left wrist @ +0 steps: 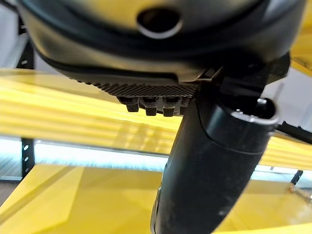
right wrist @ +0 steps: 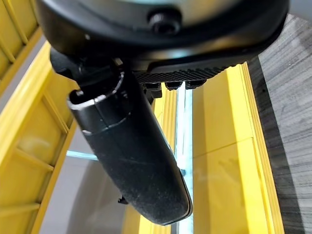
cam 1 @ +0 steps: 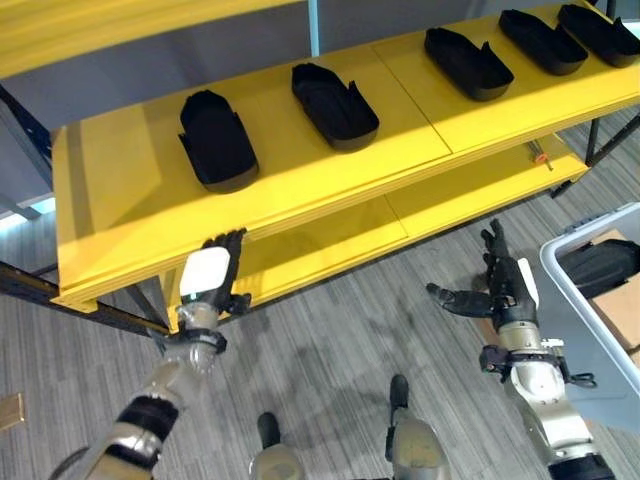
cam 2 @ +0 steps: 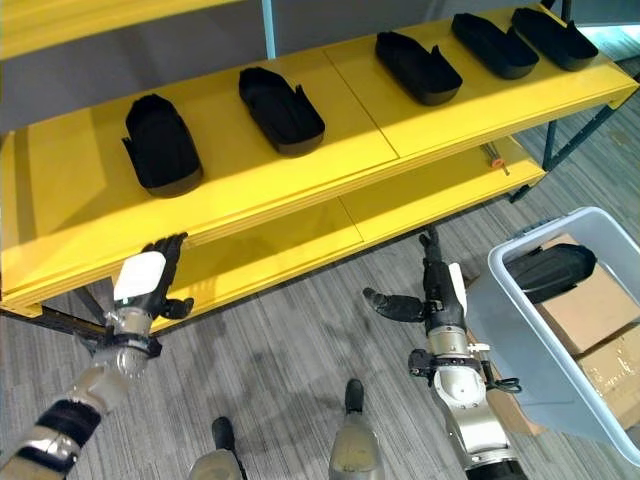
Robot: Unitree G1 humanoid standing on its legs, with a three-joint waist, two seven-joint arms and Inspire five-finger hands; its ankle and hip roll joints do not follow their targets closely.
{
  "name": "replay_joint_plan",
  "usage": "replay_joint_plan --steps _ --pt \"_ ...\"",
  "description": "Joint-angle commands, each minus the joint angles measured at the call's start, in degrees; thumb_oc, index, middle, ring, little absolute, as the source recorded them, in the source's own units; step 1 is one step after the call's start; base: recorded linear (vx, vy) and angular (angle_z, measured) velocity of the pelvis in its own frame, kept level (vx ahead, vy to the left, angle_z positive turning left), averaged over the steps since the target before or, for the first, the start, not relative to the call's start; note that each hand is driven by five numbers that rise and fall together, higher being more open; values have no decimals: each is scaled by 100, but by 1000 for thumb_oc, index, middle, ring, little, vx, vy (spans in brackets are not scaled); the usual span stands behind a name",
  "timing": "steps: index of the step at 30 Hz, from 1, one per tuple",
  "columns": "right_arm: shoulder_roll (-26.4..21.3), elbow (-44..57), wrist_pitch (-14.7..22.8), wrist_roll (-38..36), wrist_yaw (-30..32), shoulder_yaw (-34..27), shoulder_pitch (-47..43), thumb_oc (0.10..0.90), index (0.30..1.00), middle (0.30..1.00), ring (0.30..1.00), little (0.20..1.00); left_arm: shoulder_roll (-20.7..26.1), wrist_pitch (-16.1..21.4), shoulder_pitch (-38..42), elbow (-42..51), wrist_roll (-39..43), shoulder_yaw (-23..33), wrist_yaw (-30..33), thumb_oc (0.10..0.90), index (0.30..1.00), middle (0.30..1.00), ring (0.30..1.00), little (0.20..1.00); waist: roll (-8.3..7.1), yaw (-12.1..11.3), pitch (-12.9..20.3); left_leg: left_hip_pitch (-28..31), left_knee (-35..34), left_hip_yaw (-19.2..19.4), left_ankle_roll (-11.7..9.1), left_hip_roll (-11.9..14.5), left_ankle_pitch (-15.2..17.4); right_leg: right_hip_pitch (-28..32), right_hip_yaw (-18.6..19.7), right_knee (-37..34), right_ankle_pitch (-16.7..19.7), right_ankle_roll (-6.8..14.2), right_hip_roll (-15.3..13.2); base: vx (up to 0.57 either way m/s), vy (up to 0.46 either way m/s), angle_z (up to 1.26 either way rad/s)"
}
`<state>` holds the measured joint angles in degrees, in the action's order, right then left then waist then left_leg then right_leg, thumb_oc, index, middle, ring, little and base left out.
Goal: Move parts from the plastic box to the shelf.
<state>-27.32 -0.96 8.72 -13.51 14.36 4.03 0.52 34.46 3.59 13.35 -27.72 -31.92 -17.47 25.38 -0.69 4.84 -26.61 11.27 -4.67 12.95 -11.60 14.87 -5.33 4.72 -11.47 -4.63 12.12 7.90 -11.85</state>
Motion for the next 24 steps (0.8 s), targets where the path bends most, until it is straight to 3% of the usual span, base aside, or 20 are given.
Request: replay_joint_plan --steps 1,15,20,24 --pt "-196 426 494 209 123 -467 -97 900 1000 1000 1000 1000 207 329 379 308 -115 422 174 900 1000 1000 1000 1000 -3 -122 621 167 -33 169 -5 -57 342 -148 -409 747 -454 0 -402 -37 -25 10" --pt "-221 690 465 163 -28 -1040 538 900 1000 1000 1000 1000 -365 873 -2033 2059 895 1239 -637 900 1000 1000 1000 1000 302 -150 842 182 -33 24 -56 100 172 62 -612 945 -733 -121 -236 -35 -43 2" --pt "-263 758 457 10 -202 -1127 741 900 1000 1000 1000 1000 -1025 984 -2544 2677 2687 1336 -1136 900 1000 1000 1000 1000 477 -62 889 320 48 -114 45 372 -129 -76 -473 1859 -1359 -388 4 -45 -144 14" --pt "-367 774 479 0 -259 -1135 734 900 1000 1000 1000 1000 -1196 1016 -2575 2854 3396 1274 -1366 900 1000 1000 1000 1000 519 -80 865 193 549 -241 90 521 -370 -22 -373 1828 -1455 -548 189 -41 -185 -1"
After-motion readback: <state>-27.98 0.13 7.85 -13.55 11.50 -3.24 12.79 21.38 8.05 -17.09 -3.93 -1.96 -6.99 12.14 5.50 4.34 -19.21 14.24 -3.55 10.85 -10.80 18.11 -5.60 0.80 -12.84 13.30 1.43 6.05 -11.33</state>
